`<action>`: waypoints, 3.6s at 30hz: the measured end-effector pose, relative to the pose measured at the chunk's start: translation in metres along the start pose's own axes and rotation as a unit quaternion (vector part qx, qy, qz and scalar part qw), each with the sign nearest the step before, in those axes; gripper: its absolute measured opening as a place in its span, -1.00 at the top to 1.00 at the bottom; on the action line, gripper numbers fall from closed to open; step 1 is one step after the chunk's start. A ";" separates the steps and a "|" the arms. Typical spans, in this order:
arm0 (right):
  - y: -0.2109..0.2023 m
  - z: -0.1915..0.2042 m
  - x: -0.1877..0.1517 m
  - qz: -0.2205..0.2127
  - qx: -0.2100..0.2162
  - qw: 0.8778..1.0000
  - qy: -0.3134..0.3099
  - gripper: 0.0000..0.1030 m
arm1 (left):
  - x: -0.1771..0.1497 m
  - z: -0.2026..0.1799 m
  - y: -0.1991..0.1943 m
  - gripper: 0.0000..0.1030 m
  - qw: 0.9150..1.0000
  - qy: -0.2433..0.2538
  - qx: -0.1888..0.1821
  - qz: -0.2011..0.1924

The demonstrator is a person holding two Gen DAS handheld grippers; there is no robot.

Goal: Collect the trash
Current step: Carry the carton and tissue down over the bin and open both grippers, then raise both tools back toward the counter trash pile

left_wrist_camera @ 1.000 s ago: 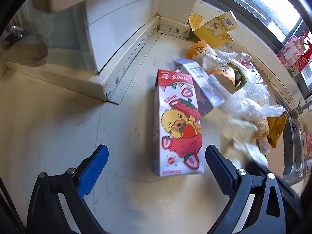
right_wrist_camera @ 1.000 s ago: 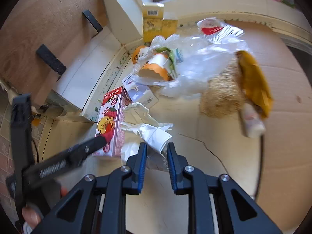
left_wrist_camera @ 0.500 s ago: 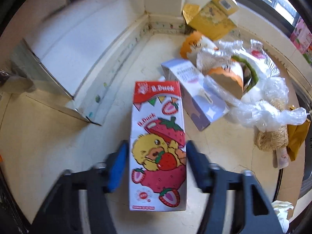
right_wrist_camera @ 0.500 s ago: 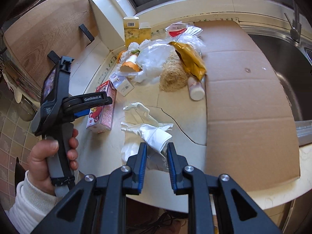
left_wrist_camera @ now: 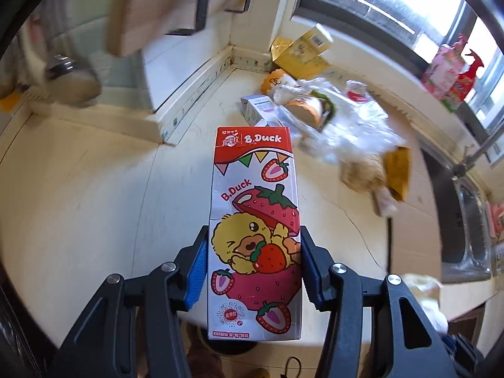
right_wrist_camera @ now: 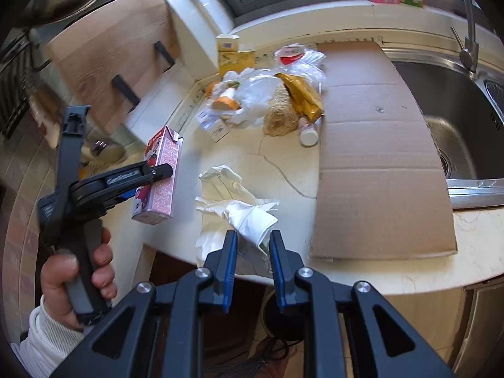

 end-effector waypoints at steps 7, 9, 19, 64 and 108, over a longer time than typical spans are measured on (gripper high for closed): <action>-0.024 0.009 -0.055 0.041 0.030 0.997 -0.055 0.60 | -0.087 -0.002 -0.077 0.01 1.000 -0.017 -0.014 -0.008; -0.022 0.006 -0.081 0.066 0.032 0.995 -0.067 0.60 | -0.115 -0.001 -0.082 0.01 1.000 -0.021 -0.014 -0.005; 0.063 -0.033 -0.205 0.207 -0.002 0.978 -0.026 0.60 | -0.259 0.036 -0.011 0.00 0.993 -0.049 0.009 0.103; 0.015 -0.004 -0.159 0.169 -0.071 0.981 -0.058 0.16 | -0.191 -0.013 -0.061 -0.51 0.995 0.074 -0.011 0.064; -0.068 -0.002 0.077 -0.131 -0.120 0.982 -0.061 -0.44 | 0.031 -0.116 -0.095 -0.74 0.975 0.191 -0.094 -0.064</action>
Point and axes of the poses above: each gripper's, at about its wrist camera, not at the fingertips, and y roughly the way its jaws point, z to its left, x to its top, the point moved 3 cm from there along y, roughly the way its jaws point, and after that the axes turned 8 degrees about -z, right-handed, at the moved point
